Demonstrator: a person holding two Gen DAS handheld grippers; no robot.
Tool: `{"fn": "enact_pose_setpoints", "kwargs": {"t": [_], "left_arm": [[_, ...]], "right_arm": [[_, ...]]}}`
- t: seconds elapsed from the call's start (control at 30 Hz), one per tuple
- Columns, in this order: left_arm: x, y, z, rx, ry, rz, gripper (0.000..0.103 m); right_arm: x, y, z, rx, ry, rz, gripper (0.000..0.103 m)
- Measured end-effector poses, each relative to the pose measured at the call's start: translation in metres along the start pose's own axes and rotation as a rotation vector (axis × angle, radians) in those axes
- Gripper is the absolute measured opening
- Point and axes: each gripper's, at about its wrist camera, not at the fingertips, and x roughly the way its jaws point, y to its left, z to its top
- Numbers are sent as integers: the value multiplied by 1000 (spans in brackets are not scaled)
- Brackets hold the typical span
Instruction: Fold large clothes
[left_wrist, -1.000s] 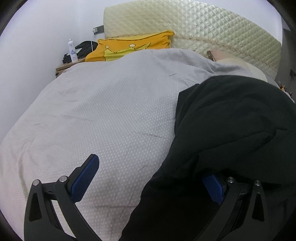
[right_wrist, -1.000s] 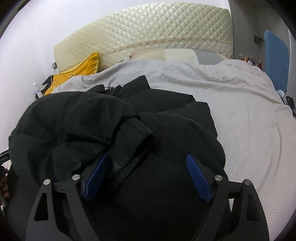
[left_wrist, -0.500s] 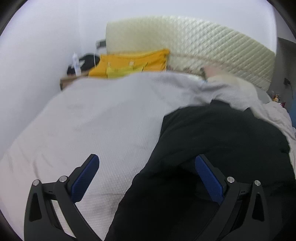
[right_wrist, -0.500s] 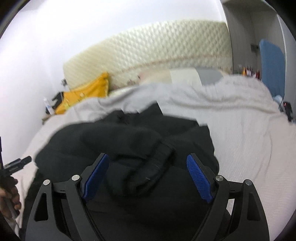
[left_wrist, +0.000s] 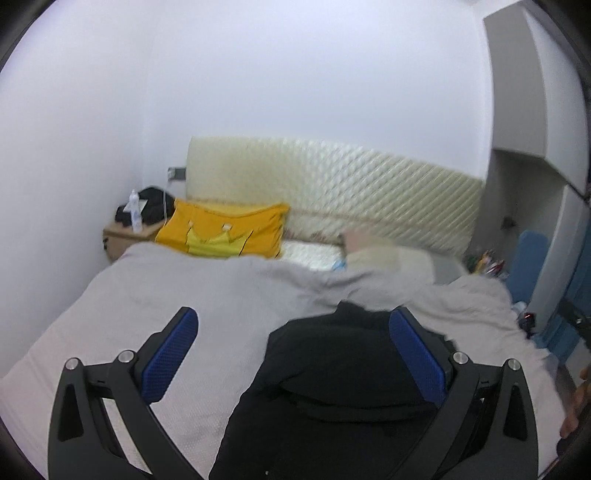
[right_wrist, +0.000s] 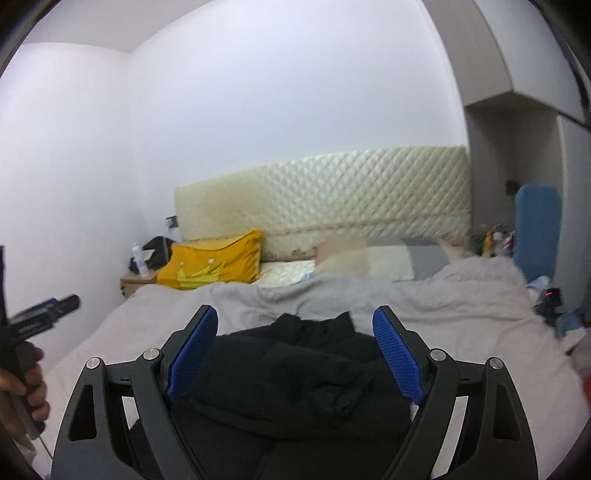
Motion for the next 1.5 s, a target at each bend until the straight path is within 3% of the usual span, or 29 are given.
{"fn": "enact_pose_setpoints", "kwargs": {"t": [0.1,0.23,0.47,0.67,0.93,1.27,1.5], "left_arm": [[-39,-2,15,7,-32,-20,103],[-75,2,18,16,-16,-50,103],[-91,19,-22,6,80,-78,103],[-68,36,-71,-20,215,-65,103],[-13,61,-143,-93,456,-89,103],[41,94,-211,-224,748,-130,103],[63,125,-242,-334,870,-91,103]], "right_arm": [[-29,7,11,23,5,20,85],[-62,16,8,30,18,7,86],[-75,3,-38,98,126,-28,86],[-59,-30,-103,199,261,-33,86],[-36,-89,-171,292,458,16,86],[-33,-167,-219,391,687,164,86],[-36,-213,-255,475,770,190,86]]}}
